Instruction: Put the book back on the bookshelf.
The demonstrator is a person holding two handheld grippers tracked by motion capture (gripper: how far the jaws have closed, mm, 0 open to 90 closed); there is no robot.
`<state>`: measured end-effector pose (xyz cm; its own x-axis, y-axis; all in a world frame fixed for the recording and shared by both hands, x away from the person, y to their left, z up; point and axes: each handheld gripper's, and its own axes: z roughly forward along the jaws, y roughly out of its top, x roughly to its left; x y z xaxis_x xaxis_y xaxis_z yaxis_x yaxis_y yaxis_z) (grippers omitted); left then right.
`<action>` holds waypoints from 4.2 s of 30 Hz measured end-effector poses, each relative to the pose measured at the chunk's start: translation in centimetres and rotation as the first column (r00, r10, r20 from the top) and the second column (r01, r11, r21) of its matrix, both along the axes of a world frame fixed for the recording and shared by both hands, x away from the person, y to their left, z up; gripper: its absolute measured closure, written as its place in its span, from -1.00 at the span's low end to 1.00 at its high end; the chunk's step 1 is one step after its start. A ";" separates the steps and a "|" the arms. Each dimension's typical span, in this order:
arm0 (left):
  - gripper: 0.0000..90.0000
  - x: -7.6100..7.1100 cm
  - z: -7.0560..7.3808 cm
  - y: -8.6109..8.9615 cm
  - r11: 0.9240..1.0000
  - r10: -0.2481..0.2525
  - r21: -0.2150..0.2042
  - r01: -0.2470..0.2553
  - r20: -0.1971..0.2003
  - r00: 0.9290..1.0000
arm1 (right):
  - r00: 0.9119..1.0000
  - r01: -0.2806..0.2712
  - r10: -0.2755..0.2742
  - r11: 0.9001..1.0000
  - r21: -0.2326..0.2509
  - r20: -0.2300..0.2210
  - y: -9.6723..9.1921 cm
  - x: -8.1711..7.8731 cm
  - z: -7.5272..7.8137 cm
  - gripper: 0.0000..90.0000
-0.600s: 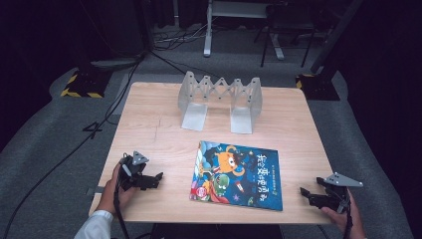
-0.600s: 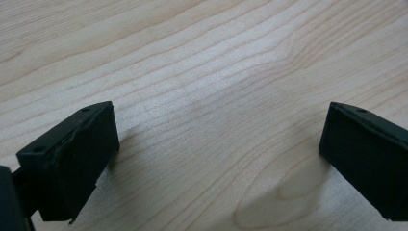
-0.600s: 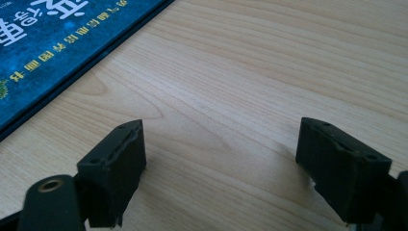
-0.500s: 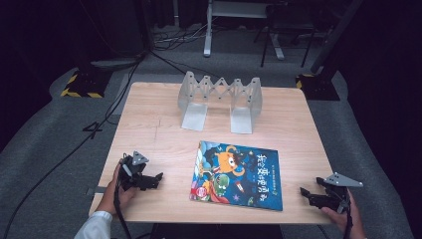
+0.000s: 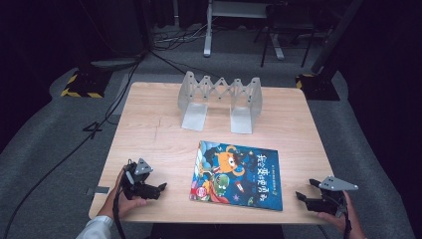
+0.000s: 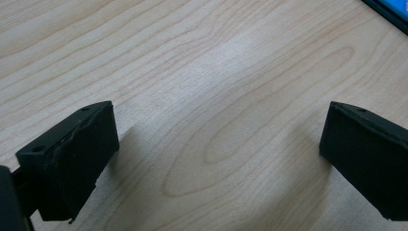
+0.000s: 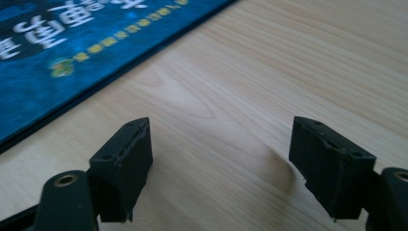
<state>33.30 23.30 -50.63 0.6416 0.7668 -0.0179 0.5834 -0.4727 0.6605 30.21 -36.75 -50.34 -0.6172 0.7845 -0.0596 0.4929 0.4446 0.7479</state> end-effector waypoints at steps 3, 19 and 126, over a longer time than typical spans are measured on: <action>-1.00 -0.1 0.0 -0.4 1.000 -0.029 0.003 0.029 0.008 1.000 | 0.999 -0.025 0.026 0.999 0.028 -0.045 0.5 -0.3 0.0 -0.45; -1.00 1.0 0.0 -5.6 0.972 -0.234 0.001 0.234 0.002 0.972 | 0.992 -0.107 0.108 0.994 0.016 -0.067 5.0 0.3 0.2 -0.47; -0.66 8.0 1.0 -6.9 0.962 -0.268 -0.057 0.265 -0.043 0.963 | 0.996 -0.074 0.075 0.997 0.022 -0.047 8.5 1.6 0.0 -0.49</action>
